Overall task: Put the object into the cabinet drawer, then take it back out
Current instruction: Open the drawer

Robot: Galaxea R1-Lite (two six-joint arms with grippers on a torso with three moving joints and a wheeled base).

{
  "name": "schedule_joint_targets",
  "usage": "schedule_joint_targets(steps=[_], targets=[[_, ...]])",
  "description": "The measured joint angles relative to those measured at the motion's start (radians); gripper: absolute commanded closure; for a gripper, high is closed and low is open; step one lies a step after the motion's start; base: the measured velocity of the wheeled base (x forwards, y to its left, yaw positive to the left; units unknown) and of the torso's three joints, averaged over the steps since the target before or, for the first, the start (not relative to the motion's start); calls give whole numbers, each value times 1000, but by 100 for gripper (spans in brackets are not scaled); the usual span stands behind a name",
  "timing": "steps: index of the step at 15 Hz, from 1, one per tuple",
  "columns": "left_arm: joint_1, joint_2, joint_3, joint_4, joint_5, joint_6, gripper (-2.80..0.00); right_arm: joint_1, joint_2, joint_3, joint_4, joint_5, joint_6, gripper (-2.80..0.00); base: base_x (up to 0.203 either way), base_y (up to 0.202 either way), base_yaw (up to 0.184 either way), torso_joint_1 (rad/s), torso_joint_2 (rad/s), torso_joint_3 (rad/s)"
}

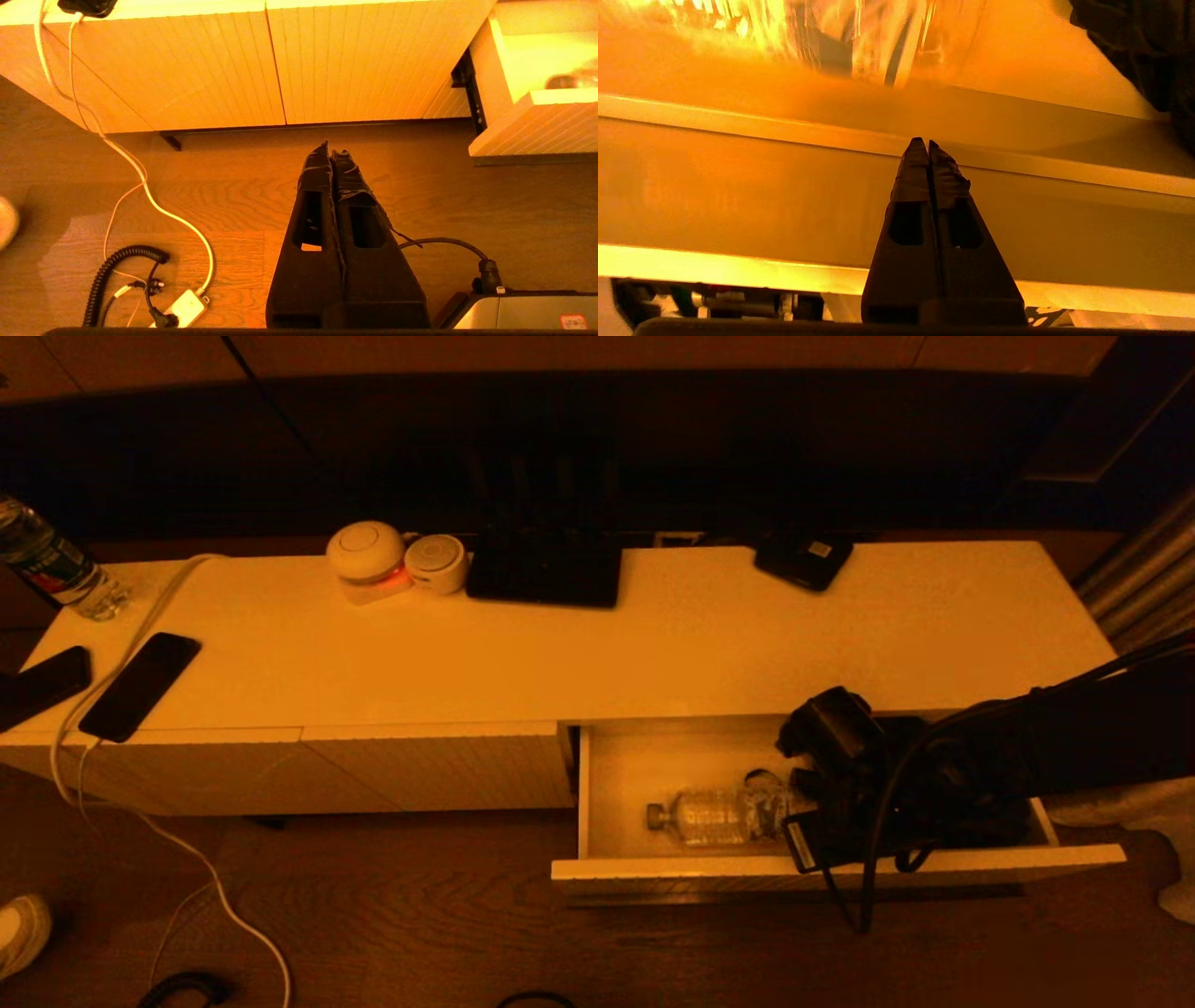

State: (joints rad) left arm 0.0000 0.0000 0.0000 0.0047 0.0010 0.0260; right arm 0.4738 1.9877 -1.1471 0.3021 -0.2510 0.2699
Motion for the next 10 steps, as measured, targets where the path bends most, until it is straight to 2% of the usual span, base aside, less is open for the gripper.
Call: schedule_joint_targets(steps=[10], targets=[[0, 0, 0, 0, 0, 0, 0, 24, -34, 113, -5, 58, 58, 0, 0, 0, 0, 0, 0, 0]])
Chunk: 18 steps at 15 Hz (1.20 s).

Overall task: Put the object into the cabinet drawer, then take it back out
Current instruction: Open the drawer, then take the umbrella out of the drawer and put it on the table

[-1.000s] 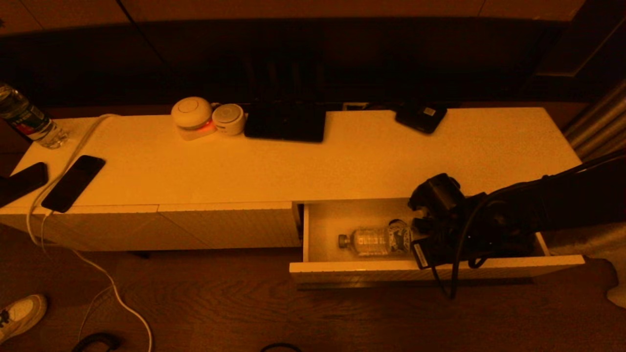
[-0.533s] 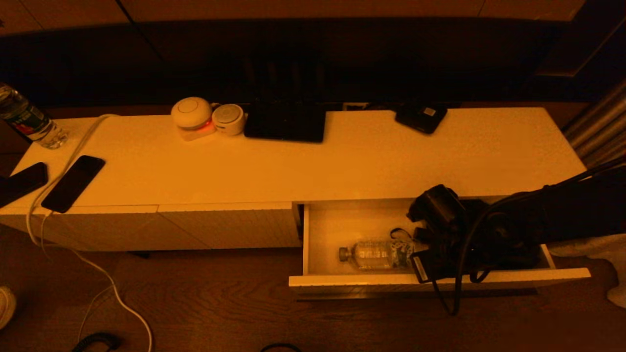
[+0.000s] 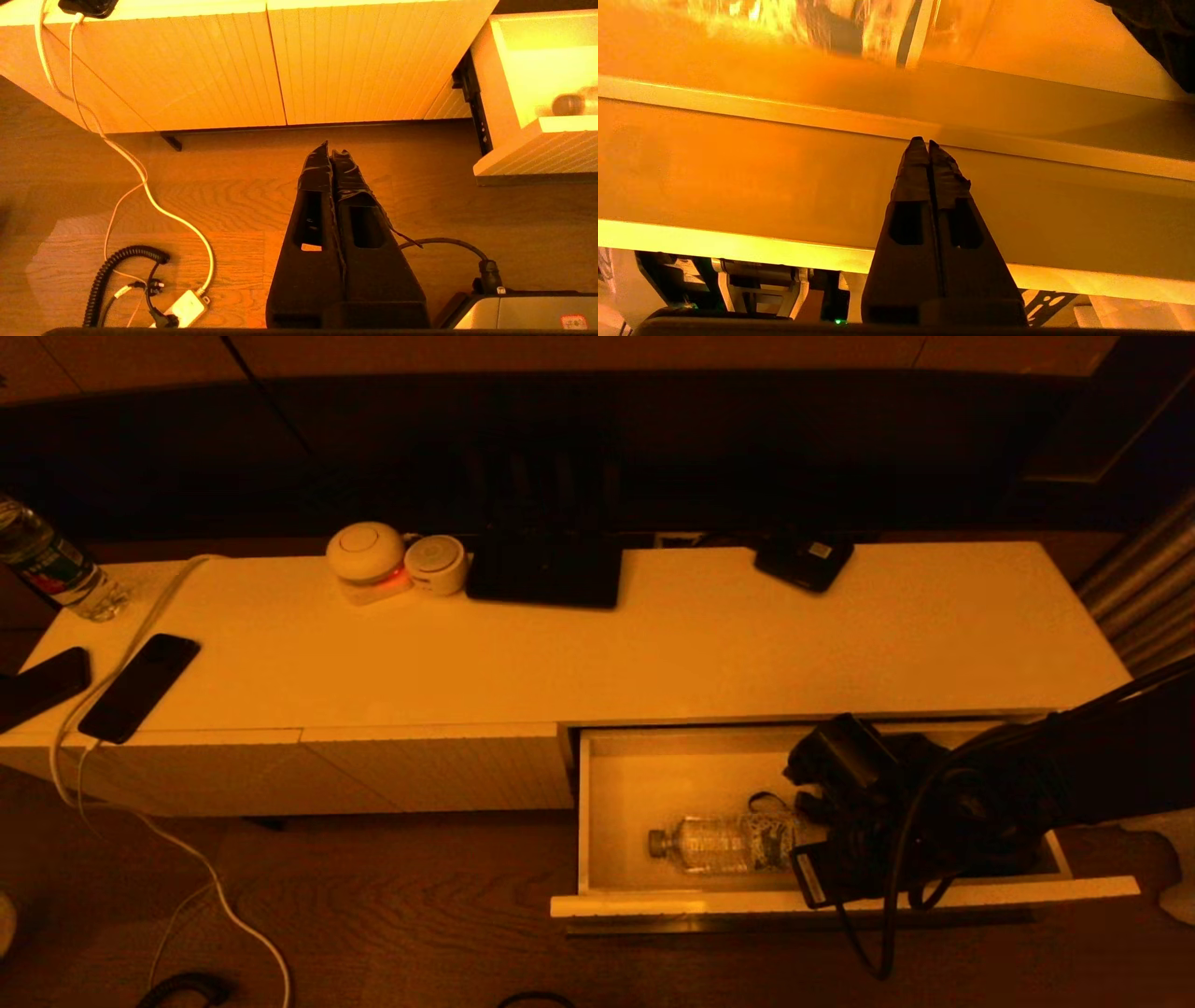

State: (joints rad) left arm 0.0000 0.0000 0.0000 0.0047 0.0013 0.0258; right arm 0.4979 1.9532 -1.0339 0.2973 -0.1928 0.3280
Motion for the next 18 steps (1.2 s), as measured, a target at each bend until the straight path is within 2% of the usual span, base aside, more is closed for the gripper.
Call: schedule_joint_targets(steps=[7, 11, 16, 18], targets=[[0, 0, 0, 0, 0, 0, 0, 8, 4, 4, -44, 3, 31, 0, 0, 0, 0, 0, 0, 0], [0, 0, 0, 0, 0, 0, 0, -20, -14, 1, -263, -56, 12, 0, 0, 0, 0, 0, 0, 0], [0, 0, 0, 0, 0, 0, 0, -62, -88, 39, -297, -89, -171, 0, 0, 0, 0, 0, 0, 0], [0, 0, 0, 0, 0, 1, 0, -97, -138, 53, -284, -95, -308, 0, 0, 0, 0, 0, 0, 0]])
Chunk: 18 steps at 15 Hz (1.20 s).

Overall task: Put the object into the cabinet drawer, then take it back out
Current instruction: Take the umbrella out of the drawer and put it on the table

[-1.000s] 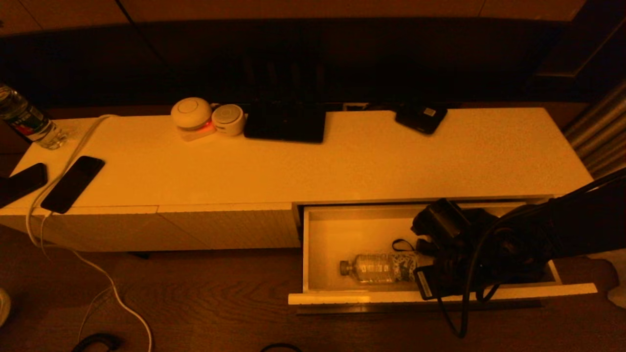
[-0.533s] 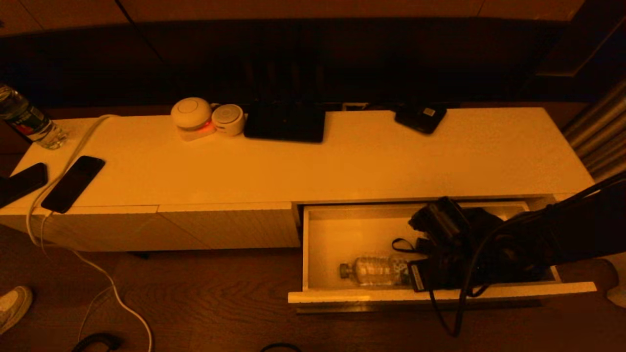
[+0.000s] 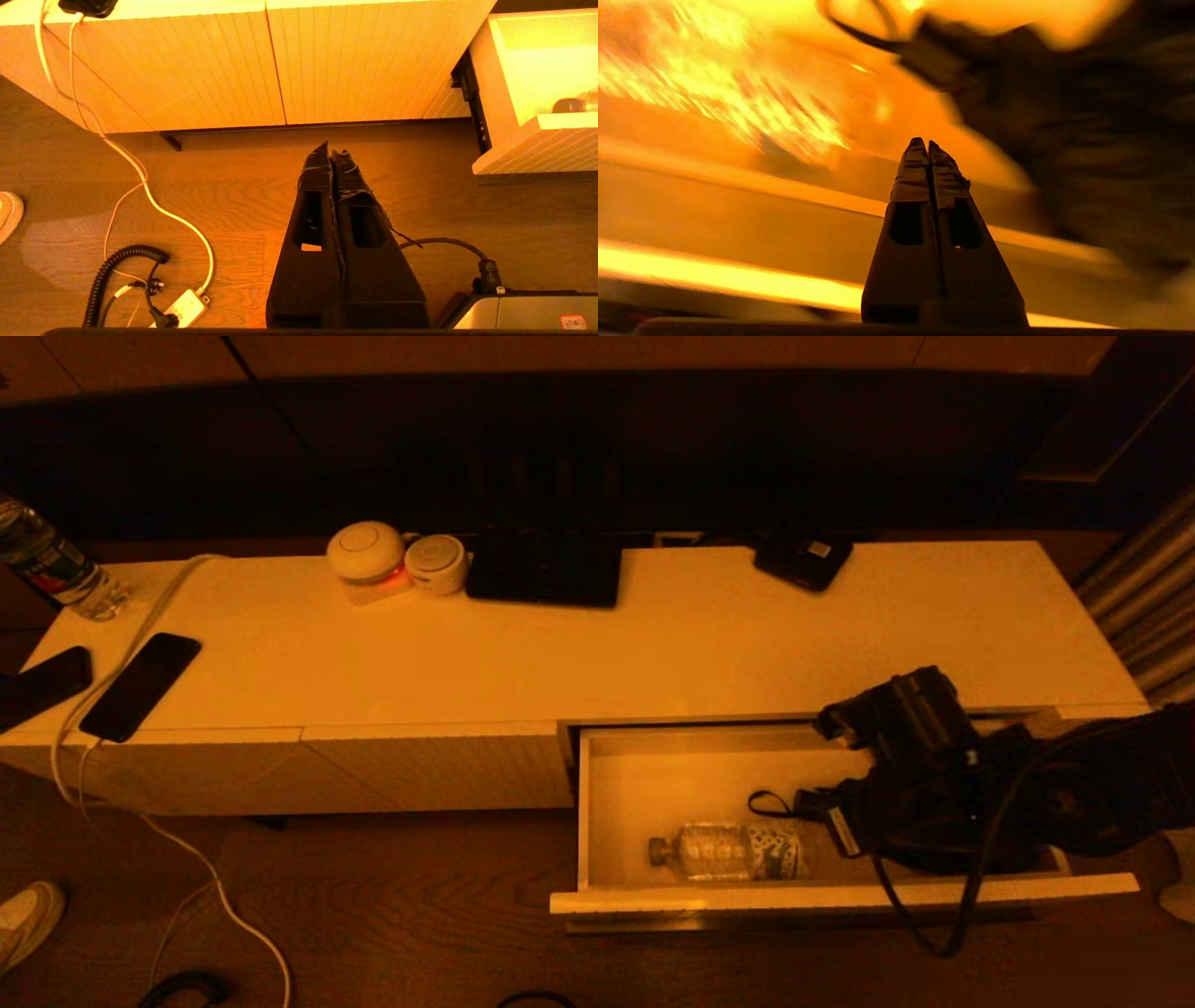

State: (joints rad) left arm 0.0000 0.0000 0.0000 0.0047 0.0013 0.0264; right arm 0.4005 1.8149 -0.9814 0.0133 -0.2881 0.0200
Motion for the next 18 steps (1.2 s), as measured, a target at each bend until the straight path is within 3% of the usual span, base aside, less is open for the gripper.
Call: schedule_joint_targets(steps=[3, 8, 11, 14, 18], targets=[[0, 0, 0, 0, 0, 0, 0, -87, -75, 9, 2, 1, -318, 0, 0, 0, 0, 0, 0, 0], [0, 0, 0, 0, 0, -1, 0, -215, -167, 25, 20, 16, -933, 0, 0, 0, 0, 0, 0, 0], [0, 0, 0, -1, 0, 0, 0, -281, -202, 9, 138, 101, -1234, 0, 0, 0, 0, 0, 0, 0], [0, 0, 0, 0, 0, 0, 0, -356, -189, -23, 245, 186, -1472, 0, 0, 0, 0, 0, 0, 0], [0, 0, 0, 0, 0, 0, 0, -414, -127, -65, 333, 276, -1570, 0, 0, 0, 0, 0, 0, 0]])
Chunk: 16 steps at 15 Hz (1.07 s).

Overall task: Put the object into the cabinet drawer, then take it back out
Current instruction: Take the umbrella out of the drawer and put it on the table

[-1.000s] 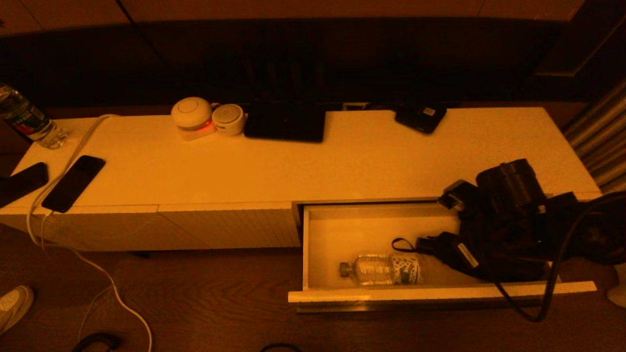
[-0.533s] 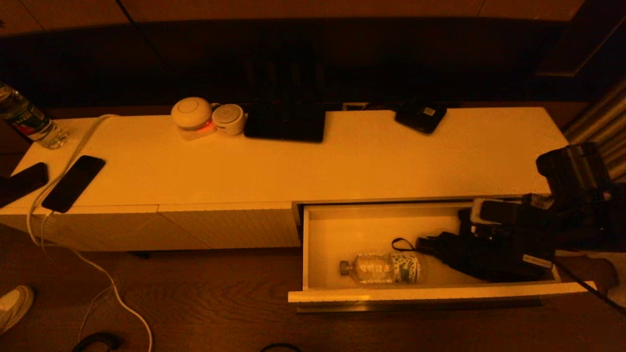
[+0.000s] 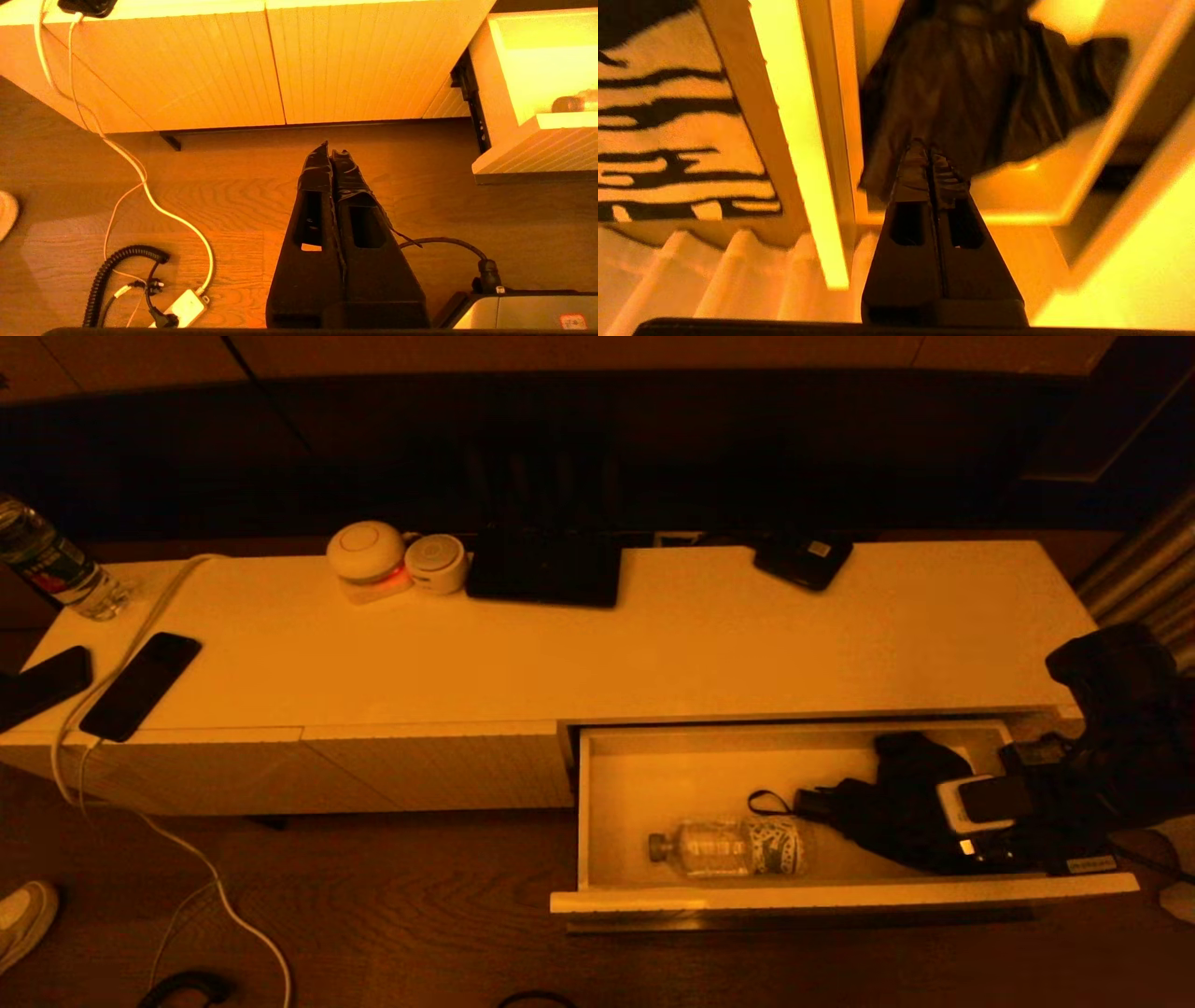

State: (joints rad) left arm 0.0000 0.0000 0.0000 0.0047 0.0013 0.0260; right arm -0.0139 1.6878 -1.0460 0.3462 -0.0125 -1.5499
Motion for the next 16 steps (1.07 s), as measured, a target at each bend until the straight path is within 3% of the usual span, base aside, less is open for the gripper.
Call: schedule_joint_targets(steps=[3, 4, 10, 16], targets=[[0, 0, 0, 0, 0, 0, 0, -21, 48, -15, 8, 41, -31, 0, 0, 0, 0, 0, 0, 0], [0, 0, 0, 0, 0, 0, 0, -26, 63, -20, 8, 57, -41, -280, 0, 0, 0, 0, 0, 0], [0, 0, 0, 0, 0, 0, 0, -66, 139, -69, 46, 110, -56, -280, 0, 0, 0, 0, 0, 0], [0, 0, 0, 0, 0, 0, 0, -79, 184, -124, 66, 113, -65, -280, 0, 0, 0, 0, 0, 0]])
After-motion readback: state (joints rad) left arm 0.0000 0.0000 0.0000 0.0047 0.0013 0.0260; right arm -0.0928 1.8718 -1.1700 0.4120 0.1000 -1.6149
